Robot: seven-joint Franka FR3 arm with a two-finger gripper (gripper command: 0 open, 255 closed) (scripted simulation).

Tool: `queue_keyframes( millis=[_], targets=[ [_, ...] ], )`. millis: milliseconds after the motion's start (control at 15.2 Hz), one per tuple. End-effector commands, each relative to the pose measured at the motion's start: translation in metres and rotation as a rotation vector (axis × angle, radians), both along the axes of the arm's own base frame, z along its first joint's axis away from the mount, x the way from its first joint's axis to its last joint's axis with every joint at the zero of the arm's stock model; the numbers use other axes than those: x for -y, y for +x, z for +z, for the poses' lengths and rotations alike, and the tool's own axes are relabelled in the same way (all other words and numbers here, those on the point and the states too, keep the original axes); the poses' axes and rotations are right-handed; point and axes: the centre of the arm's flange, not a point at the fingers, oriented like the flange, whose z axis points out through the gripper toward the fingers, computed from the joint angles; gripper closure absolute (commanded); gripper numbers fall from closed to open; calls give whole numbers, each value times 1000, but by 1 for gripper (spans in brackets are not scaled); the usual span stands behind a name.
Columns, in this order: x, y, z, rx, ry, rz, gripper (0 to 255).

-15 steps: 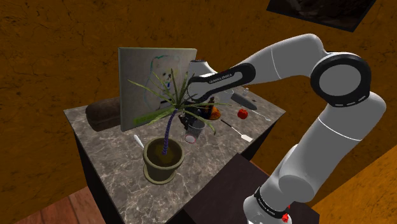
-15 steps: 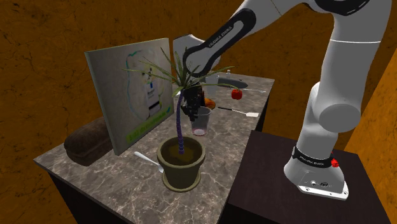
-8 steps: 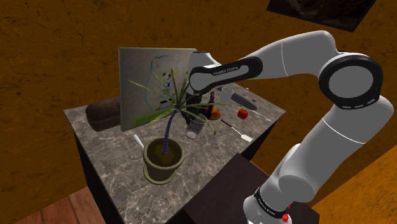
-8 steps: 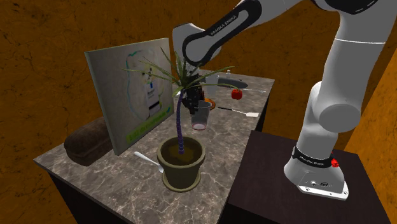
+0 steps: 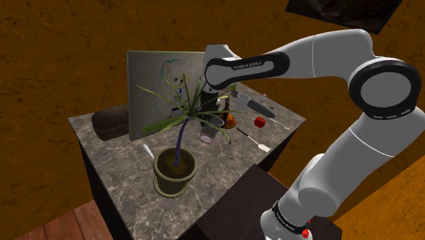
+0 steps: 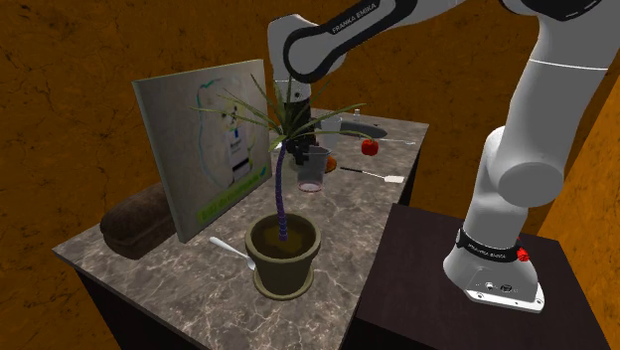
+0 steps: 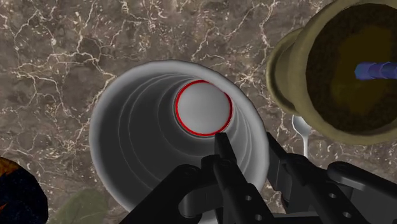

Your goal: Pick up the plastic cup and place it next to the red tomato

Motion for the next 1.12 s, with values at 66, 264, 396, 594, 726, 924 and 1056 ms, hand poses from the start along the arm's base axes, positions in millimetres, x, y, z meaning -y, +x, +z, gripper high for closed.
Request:
queue_keyframes(
  millis=[66, 264, 396, 594, 726, 924, 1056],
  targets=[
    [14, 0, 10, 0, 0, 0, 255],
    [54, -3, 11, 0, 0, 0, 255],
    [80, -5, 11, 0, 0, 0, 255],
    [120, -8, 11, 0, 0, 0, 255],
    [146, -10, 11, 0, 0, 0, 255],
    [185, -13, 11, 0, 0, 0, 255],
    [212, -14, 11, 0, 0, 0, 255]
  ],
)
